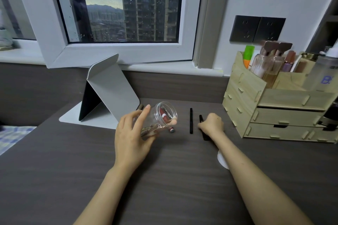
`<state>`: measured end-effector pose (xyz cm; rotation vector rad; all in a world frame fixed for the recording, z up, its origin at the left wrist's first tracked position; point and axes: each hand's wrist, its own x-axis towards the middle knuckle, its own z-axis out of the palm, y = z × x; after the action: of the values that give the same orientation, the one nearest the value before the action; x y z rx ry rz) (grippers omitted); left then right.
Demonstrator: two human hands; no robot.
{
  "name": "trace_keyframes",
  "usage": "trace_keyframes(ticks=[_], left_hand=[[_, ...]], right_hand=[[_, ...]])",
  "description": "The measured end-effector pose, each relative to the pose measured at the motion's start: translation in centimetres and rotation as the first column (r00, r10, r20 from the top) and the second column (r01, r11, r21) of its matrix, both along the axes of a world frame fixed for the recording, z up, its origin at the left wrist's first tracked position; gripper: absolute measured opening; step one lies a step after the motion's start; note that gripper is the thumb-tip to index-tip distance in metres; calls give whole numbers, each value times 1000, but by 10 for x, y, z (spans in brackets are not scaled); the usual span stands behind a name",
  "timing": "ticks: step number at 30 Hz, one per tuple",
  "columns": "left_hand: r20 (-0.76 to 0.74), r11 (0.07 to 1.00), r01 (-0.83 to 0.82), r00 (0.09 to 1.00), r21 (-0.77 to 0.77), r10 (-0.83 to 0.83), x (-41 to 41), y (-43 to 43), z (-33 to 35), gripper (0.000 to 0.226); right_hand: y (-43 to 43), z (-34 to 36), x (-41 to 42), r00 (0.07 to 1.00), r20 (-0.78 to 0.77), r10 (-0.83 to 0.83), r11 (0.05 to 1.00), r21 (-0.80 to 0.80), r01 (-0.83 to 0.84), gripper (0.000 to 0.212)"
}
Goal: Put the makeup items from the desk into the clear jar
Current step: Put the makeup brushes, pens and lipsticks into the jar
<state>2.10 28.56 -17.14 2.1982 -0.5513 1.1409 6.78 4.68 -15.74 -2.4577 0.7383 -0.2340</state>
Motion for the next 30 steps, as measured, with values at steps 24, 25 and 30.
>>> trace_keyframes(ticks=[24,25,30], left_hand=[[42,996,26,999,79,-30,-2,-5,-5,82],[41,997,25,999,78,-28,-2,-5,-5,82],[19,999,3,1000,33,-4,-1,-4,-5,82]], right_hand=[[70,23,-86,527,671,521,819,-221,-529,34],[69,22,-86,518,677,523,807,-198,-556,36],[51,18,-65,622,777,92,866,247,-436,27]])
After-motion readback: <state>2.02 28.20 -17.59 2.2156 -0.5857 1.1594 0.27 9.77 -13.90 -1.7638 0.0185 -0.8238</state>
